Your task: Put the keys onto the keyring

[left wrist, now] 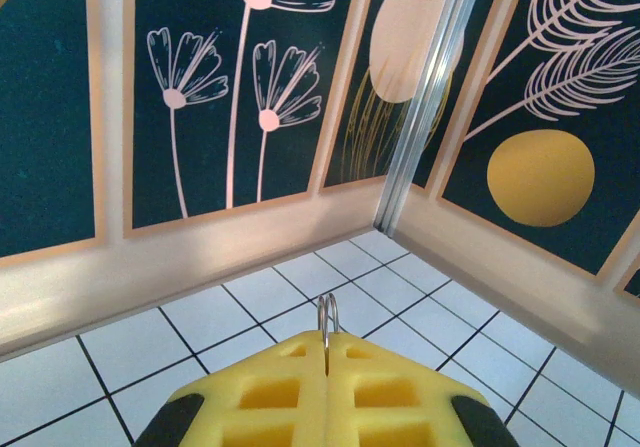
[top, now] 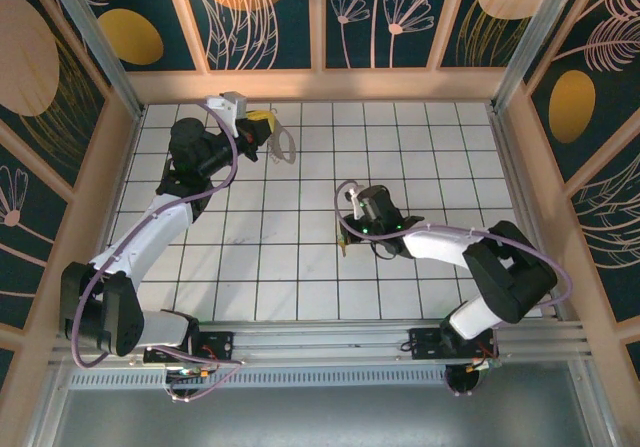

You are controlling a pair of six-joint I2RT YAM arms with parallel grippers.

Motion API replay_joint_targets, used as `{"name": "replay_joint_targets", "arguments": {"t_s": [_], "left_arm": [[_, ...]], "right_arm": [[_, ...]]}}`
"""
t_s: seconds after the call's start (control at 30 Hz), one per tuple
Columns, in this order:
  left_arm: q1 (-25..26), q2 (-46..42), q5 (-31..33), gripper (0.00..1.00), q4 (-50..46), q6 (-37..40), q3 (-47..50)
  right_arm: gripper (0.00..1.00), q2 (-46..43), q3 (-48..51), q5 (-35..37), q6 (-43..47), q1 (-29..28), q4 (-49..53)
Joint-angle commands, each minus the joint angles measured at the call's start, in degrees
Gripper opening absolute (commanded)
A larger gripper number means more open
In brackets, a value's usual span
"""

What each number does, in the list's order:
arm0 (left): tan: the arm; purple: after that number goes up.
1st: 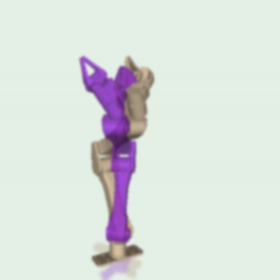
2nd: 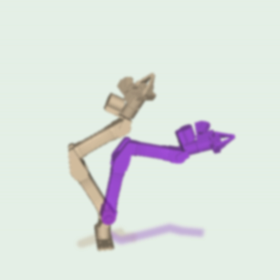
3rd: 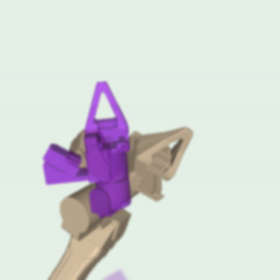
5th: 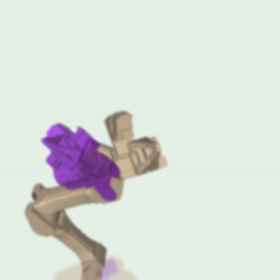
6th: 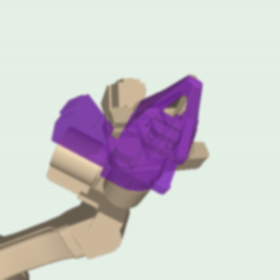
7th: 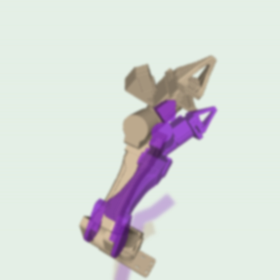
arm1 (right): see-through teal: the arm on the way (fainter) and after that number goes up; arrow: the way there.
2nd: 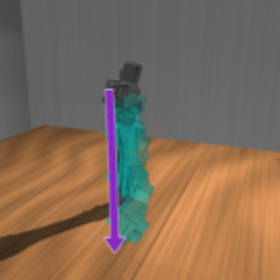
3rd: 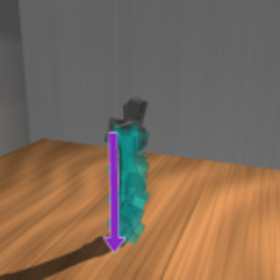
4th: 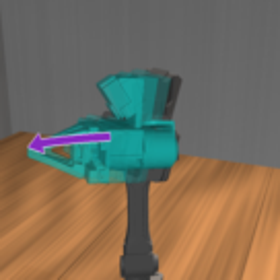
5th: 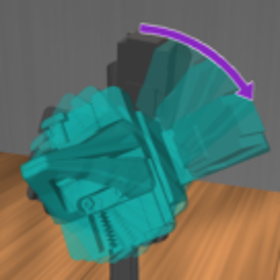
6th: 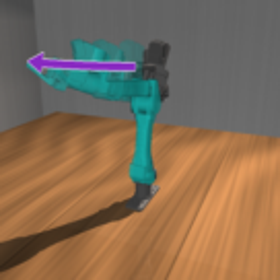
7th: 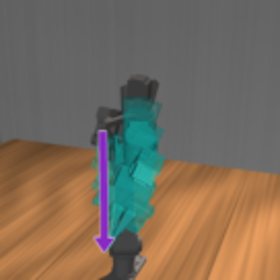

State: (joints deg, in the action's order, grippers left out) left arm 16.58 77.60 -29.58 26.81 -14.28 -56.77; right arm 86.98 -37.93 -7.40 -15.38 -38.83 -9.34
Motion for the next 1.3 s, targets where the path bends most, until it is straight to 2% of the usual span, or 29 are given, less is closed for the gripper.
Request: {"name": "replay_joint_targets", "arguments": {"t_s": [0.0, 0.03, 0.13, 0.17, 0.23, 0.3, 0.83, 1.07, 1.27], "left_arm": [[0.40, -0.96, -0.73, 0.00, 2.64, -0.65, 0.35], [0.43, -0.95, -0.73, 0.00, 2.71, -0.73, 0.27], [0.42, -0.90, -0.64, 0.00, 2.80, -0.75, 0.19], [0.38, -0.88, -0.49, 0.00, 2.77, -0.75, 0.21], [0.42, -0.92, -0.26, 0.00, 2.86, -0.83, 0.09], [0.44, -0.86, -0.25, 0.00, 2.90, -0.92, 0.04], [0.39, -0.80, 0.00, 0.00, 2.33, -0.75, -0.71], [0.41, -0.88, 0.04, 0.00, 1.85, -0.57, -0.95], [0.41, -0.67, -0.02, 0.00, 1.98, -0.57, -0.93]], "right_arm": [[0.00, -1.52, 0.26, 0.89, -0.38, 0.60, 1.91], [0.04, -1.37, 0.06, 0.44, -0.36, 0.55, 2.42], [0.29, -0.96, -0.03, 0.70, -0.10, 0.04, 3.32], [0.34, -0.75, -0.10, 1.52, 0.04, -0.30, 3.83], [0.40, -0.35, -0.17, 3.50, 0.04, -1.17, 4.64], [0.42, 0.24, -0.52, 5.49, -0.33, -2.13, 5.70], [0.40, 11.09, -9.40, 20.44, -0.88, -11.24, 12.12], [0.31, 11.47, -9.15, 22.33, -0.89, -11.65, 13.18], [0.10, 8.83, -7.62, 22.35, -0.62, -10.77, 13.21]]}}
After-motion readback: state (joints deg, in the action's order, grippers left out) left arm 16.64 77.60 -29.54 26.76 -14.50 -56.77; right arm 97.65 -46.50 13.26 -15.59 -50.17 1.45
